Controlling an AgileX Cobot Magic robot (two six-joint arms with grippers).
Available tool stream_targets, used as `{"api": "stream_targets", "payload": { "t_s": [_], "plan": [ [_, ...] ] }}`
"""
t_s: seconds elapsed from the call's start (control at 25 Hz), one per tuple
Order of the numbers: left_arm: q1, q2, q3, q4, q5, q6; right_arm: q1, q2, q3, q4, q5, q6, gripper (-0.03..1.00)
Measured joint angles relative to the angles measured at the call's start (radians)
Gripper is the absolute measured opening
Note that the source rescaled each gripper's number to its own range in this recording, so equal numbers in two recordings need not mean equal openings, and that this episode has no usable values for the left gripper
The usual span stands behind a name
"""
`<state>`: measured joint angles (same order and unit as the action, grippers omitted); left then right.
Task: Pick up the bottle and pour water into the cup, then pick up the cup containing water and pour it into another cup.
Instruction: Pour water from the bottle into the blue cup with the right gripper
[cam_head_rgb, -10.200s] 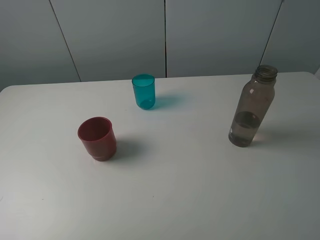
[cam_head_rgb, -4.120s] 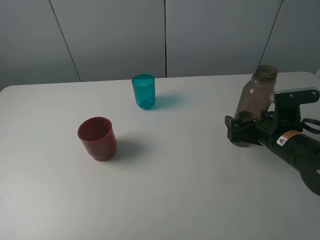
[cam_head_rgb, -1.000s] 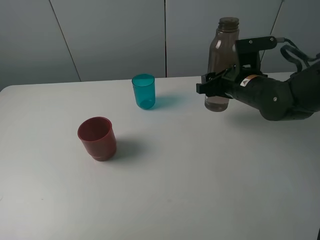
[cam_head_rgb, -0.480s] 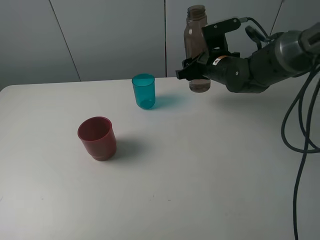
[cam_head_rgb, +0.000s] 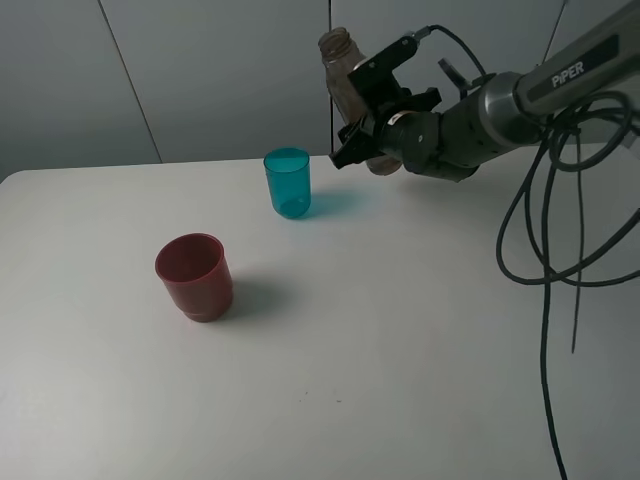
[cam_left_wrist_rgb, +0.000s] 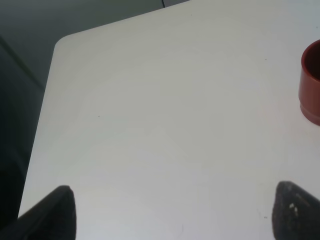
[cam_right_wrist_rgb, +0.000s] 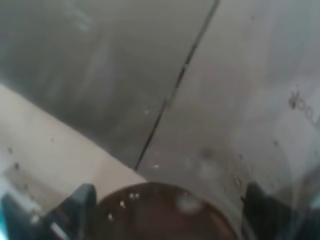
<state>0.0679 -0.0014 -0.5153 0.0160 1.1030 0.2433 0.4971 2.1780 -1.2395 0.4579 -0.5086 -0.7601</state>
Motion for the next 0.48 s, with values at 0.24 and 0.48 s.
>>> {"api": "stream_targets", "payload": {
  "t_s": [0.24, 0.48],
  "plan": [
    [0.0, 0.0, 0.0, 0.0, 0.0, 0.002, 0.004, 0.019, -0.017, -0.001, -0.005, -0.114, 0.01],
    [0.0, 0.0, 0.0, 0.0, 0.0, 0.003, 0.004, 0.019, -0.019, 0.119, -0.083, -0.366, 0.01]
  ]
}}
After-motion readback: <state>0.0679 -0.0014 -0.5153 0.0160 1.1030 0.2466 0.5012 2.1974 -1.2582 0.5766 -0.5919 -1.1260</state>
